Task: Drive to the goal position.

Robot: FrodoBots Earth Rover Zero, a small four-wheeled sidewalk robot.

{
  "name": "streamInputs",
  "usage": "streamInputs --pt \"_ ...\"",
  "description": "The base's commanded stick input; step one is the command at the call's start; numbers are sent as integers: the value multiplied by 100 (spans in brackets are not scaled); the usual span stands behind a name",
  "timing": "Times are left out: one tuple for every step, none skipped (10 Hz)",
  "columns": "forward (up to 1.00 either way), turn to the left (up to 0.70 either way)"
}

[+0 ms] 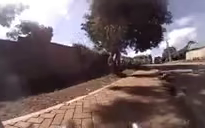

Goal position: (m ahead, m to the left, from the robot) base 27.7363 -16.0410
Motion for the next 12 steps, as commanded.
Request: streamInputs --pt "0 0" --pt "0 0" --pt "0 0" --pt "85 -6" --pt "85 -30" --pt "85 -30" --pt "85 -29" --pt "85 -30" --pt "85 -30" --pt "85 -30" --pt "85 -29" --pt "85 -30"
